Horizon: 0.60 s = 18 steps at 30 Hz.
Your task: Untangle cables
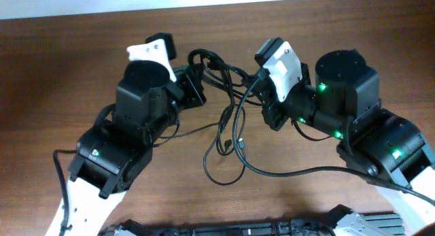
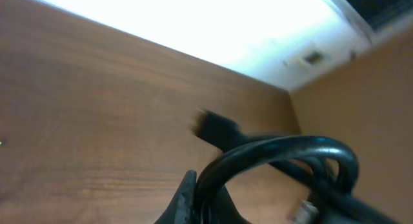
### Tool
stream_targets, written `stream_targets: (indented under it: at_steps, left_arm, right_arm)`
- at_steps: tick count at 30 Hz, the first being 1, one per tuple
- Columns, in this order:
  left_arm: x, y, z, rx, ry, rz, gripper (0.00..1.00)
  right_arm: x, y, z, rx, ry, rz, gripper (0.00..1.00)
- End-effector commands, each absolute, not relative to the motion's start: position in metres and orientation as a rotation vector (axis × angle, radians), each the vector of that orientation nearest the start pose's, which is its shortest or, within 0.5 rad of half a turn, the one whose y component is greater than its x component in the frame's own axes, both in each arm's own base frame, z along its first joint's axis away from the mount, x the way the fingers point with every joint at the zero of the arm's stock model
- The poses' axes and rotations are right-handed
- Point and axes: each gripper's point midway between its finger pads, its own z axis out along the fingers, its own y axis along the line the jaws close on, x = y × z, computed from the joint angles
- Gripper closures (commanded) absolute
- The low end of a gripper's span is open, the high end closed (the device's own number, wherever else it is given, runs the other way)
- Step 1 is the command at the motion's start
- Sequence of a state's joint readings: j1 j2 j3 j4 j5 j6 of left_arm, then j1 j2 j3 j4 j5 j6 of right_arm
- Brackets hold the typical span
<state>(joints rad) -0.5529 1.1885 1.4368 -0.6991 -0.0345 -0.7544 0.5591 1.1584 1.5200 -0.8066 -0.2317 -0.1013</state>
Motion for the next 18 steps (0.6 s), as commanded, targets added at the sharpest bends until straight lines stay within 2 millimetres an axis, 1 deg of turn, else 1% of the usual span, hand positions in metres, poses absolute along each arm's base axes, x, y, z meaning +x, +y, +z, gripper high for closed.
stream_targets:
  at_steps: [1, 2, 3, 4, 6, 7, 9, 10, 11, 12, 13, 14, 16, 17, 18]
  left_arm:
    - [0.329, -0.148, 0.378, -0.635, 2.002, -0.781, 1.0]
    - [0.33, -0.146, 0.378, -0.641, 1.998, -0.779, 1.0]
    - [0.332, -0.142, 0.379, -0.65, 1.993, -0.773, 1.0]
    - [0.332, -0.142, 0.379, -0.651, 1.992, -0.773, 1.0]
    - [0.332, -0.143, 0.379, -0.649, 1.994, -0.776, 1.0]
    - [0.331, -0.143, 0.379, -0.648, 1.995, -0.776, 1.0]
    - [0.33, -0.147, 0.378, -0.627, 2.008, -0.797, 1.0]
    - [0.328, -0.151, 0.378, -0.609, 2.022, -0.817, 1.0]
    - [0.327, -0.154, 0.378, -0.591, 2.032, -0.832, 1.0]
    - [0.327, -0.156, 0.378, -0.574, 2.037, -0.832, 1.0]
    - [0.326, -0.159, 0.38, -0.514, 2.044, -0.828, 1.0]
    - [0.326, -0.159, 0.379, -0.498, 2.047, -0.822, 1.0]
    - [0.325, -0.162, 0.38, -0.487, 2.053, -0.836, 1.0]
    - [0.322, -0.167, 0.38, -0.468, 2.062, -0.866, 1.0]
    - [0.32, -0.173, 0.381, -0.442, 2.074, -0.906, 1.0]
  right_arm:
    - [0.256, 0.2, 0.412, -0.755, 1.843, 0.508, 0.96]
    - [0.254, 0.199, 0.411, -0.757, 1.853, 0.506, 0.96]
    - [0.254, 0.195, 0.404, -0.752, 1.882, 0.488, 0.96]
    - [0.254, 0.191, 0.4, -0.744, 1.905, 0.464, 0.96]
    - [0.255, 0.188, 0.397, -0.734, 1.921, 0.442, 0.96]
    - [0.255, 0.188, 0.397, -0.734, 1.921, 0.442, 0.82]
    - [0.255, 0.188, 0.397, -0.735, 1.921, 0.442, 0.35]
    - [0.255, 0.188, 0.396, -0.735, 1.923, 0.442, 0.3]
    - [0.255, 0.188, 0.395, -0.738, 1.928, 0.442, 0.27]
    - [0.251, 0.191, 0.395, -0.772, 1.916, 0.458, 0.27]
    - [0.243, 0.2, 0.396, -0.864, 1.874, 0.495, 0.27]
    - [0.233, 0.21, 0.398, -0.972, 1.814, 0.543, 0.28]
    - [0.215, 0.224, 0.402, -1.12, 1.711, 0.622, 0.3]
    - [0.21, 0.229, 0.403, -1.163, 1.68, 0.649, 0.32]
    - [0.213, 0.231, 0.4, -1.169, 1.686, 0.653, 0.34]
